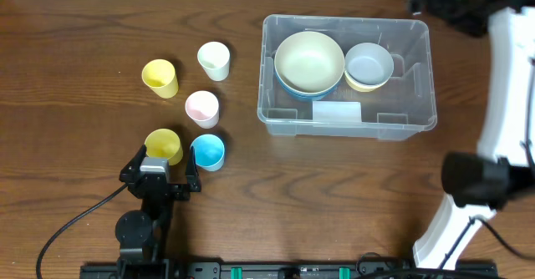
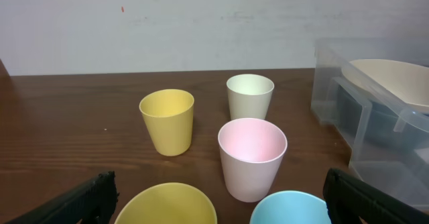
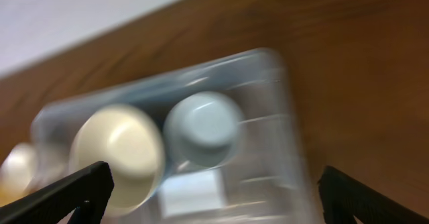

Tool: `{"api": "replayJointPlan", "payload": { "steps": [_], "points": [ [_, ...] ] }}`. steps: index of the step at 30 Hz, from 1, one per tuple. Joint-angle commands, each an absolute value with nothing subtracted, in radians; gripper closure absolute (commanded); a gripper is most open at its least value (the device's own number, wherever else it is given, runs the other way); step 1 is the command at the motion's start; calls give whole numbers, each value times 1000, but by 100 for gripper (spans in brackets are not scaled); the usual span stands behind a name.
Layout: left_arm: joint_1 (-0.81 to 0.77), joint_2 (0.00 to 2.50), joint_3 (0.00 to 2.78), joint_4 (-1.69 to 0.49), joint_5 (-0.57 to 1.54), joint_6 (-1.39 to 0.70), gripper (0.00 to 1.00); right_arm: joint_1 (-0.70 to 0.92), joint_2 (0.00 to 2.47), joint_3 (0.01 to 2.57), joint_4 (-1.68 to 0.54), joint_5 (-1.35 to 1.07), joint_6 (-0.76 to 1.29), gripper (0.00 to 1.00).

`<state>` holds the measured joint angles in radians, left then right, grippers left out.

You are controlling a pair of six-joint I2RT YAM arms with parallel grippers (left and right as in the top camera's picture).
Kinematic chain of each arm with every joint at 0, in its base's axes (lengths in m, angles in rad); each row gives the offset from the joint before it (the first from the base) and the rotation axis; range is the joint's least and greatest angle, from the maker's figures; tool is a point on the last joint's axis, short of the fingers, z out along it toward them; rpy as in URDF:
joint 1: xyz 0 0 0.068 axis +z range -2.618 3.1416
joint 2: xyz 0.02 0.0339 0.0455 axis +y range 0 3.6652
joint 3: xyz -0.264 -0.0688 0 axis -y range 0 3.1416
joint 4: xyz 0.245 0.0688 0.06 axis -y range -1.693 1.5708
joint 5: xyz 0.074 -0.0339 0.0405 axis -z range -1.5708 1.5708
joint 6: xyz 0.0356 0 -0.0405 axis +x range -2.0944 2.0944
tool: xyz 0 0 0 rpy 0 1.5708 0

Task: Pack container
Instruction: 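Reach the left gripper to the yellow cup and grasp it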

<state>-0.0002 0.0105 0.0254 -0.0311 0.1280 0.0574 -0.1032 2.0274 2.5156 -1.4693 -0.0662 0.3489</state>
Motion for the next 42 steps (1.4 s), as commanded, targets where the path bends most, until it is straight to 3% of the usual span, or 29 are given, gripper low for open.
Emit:
{"api": "replayJointPlan", "payload": {
  "steps": [1,12,31,34,42],
  "points": [
    [6,5,4,-59,139,71,2,-175,2006,2520,-1505,213,511,1],
    [6,5,4,-59,139,71,2,-377,2045,2484,-1660,168,595,1],
    [6,5,4,-43,145,16,2,-380,2048,2048,-1499,168,643,1],
    [6,5,4,24,204,-86,2,-380,2048,2043,-1499,168,643,1],
    [6,7,48,218,329,-87,2,-379,2048,2043,-1499,168,643,1]
  ]
}}
